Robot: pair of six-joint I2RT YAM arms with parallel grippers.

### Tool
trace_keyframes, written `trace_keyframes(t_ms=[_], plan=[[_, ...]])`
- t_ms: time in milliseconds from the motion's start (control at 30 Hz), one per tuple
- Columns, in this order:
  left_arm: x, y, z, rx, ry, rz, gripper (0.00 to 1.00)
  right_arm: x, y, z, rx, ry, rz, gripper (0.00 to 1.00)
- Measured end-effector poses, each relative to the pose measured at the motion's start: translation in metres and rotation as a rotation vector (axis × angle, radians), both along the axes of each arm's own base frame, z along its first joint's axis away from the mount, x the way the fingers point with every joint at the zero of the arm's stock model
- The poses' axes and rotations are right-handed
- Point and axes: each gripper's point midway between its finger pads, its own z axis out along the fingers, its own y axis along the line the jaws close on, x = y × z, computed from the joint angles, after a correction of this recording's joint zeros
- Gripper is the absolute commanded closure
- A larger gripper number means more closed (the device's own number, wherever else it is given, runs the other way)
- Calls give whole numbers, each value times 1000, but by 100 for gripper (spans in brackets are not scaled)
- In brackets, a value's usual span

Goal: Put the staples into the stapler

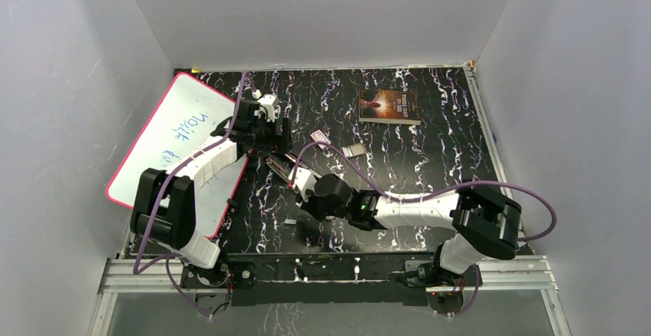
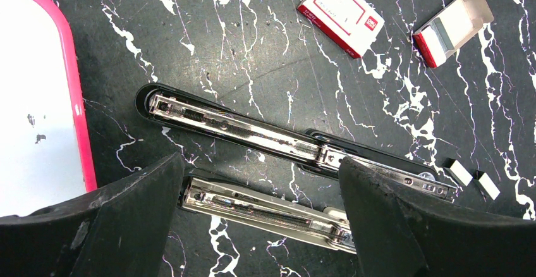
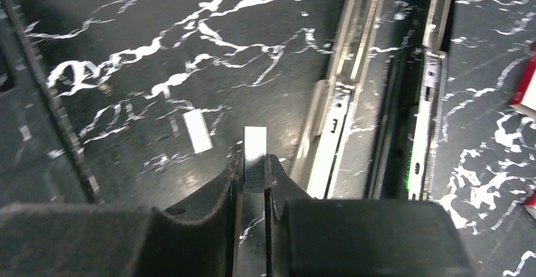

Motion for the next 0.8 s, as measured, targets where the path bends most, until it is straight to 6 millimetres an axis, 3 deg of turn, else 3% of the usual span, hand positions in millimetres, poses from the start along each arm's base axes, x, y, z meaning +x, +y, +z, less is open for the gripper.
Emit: trace_keyframes(t_ms=[167,333,367,567,800], plan=[[0,0,0,0,0,0,8,-29,-3,-3,9,47,111,84],[0,0,0,0,0,0,8,-54,-12,-26,-50,91,191,84],[0,0,0,-1,0,-1,8,-63,-11,-38,-79,104,221,83],[1,0,1,-2,-3,-1,8,-72,-8,-57,-119,101,252,74],[1,0,2,-2,-3,-1,8,-69,-5,-59,-115,88,244,58]])
